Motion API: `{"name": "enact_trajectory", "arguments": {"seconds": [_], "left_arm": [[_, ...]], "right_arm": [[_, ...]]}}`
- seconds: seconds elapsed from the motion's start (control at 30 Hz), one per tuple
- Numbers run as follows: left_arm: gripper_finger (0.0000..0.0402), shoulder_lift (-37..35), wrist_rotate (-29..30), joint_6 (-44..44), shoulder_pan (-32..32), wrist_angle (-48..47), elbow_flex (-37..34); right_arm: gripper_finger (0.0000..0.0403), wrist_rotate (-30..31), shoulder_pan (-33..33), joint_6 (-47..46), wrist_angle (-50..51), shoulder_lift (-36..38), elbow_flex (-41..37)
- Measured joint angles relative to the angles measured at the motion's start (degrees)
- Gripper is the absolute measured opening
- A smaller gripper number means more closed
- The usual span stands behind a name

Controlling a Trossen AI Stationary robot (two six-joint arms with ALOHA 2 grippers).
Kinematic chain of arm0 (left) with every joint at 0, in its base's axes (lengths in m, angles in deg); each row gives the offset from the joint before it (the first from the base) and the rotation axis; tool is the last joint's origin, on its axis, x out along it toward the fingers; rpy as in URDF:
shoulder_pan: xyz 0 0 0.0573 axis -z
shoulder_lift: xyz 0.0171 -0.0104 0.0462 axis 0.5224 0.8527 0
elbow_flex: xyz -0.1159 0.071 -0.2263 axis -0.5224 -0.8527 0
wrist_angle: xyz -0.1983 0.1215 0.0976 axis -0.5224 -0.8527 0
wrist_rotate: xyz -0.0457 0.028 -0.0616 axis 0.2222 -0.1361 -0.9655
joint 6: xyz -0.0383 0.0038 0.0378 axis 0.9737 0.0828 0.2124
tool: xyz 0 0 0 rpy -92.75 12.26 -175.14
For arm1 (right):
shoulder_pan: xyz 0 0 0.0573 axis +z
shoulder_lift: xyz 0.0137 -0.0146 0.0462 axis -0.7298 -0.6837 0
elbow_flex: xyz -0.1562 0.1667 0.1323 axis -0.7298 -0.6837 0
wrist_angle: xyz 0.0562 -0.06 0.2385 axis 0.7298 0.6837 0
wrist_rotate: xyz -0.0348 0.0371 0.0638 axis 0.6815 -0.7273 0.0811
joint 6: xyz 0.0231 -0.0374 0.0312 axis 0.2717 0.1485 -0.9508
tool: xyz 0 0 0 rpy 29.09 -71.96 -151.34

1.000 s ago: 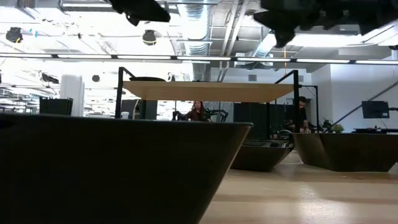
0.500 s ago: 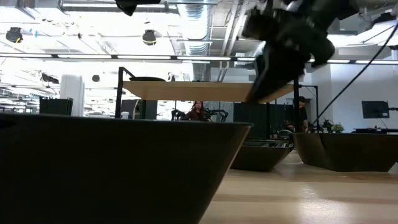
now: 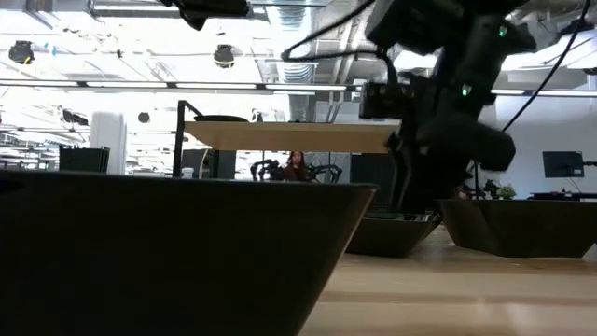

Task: Pick & Place Mini shaped plates
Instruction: Stack the black leaf-shaped plate on top of the black leaf-shaped plate on the shelf

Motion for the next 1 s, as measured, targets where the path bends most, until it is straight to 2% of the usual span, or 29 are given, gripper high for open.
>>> {"name": "enact_trajectory", "arguments": {"seconds": [0.2,0.3,0.5,0.6,0.87,1.0], "left_arm": [[0.0056,0.0,0.0,0.0,0.1,0.0,0.0],[0.0056,0.0,0.0,0.0,0.1,0.0,0.0],[0.0056,0.0,0.0,0.0,0.1,0.0,0.0],[0.0056,0.0,0.0,0.0,0.1,0.0,0.0],[0.0056,0.0,0.0,0.0,1.0,-0.1,0.0],[0.0056,-0.4,0.0,-0.3,3.4,-0.4,0.0]], "right_arm": [[0.0145,0.2,-0.4,-0.5,-0.1,-1.2,0.1],[0.0111,-0.2,-0.9,-0.5,-0.2,-1.2,0.1],[0.0016,-0.7,-1.2,-0.5,1.9,0.3,0.9],[0.0011,-3.4,-1.0,1.0,3.6,2.7,3.0],[0.0005,-3.4,0.1,19.9,2.8,11.2,8.1],[0.0004,-3.3,-0.4,36.3,-3.7,14.5,8.7]]}}
